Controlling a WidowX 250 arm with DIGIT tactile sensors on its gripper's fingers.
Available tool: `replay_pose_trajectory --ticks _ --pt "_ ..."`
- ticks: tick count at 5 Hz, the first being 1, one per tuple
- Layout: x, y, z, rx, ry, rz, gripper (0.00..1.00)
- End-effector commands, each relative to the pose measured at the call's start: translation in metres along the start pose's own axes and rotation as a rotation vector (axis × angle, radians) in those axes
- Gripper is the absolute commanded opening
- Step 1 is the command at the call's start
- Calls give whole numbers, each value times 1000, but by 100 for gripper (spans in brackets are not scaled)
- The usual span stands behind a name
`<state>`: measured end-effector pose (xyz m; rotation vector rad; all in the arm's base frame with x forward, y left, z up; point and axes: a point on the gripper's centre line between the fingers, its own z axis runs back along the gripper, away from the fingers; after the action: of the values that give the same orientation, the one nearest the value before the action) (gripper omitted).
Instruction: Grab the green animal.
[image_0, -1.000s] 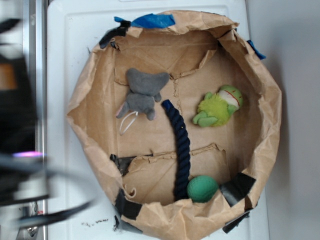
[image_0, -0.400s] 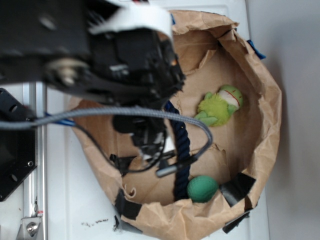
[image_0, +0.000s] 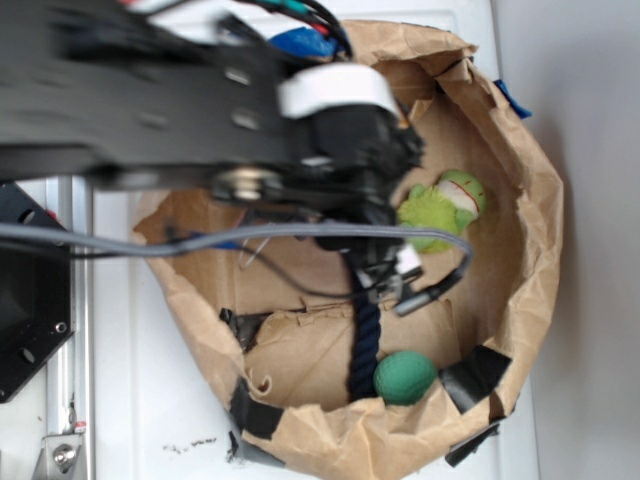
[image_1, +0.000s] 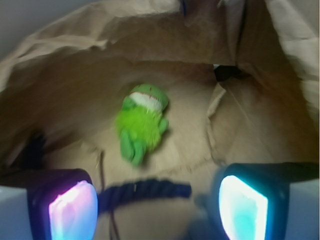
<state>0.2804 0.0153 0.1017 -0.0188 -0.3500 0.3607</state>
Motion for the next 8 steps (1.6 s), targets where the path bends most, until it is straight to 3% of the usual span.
replay_pose_trajectory --ticks 1,4,5,7,8 --pt "31 3 -38 -33 13 -37 100" --pt "37 -19 -81 -40 101 -78 100" --pt "36 -19 -82 -48 98 -73 0" --pt "36 -18 -72 -42 141 -102 0" --pt "34 -12 -39 -23 128 -102 0"
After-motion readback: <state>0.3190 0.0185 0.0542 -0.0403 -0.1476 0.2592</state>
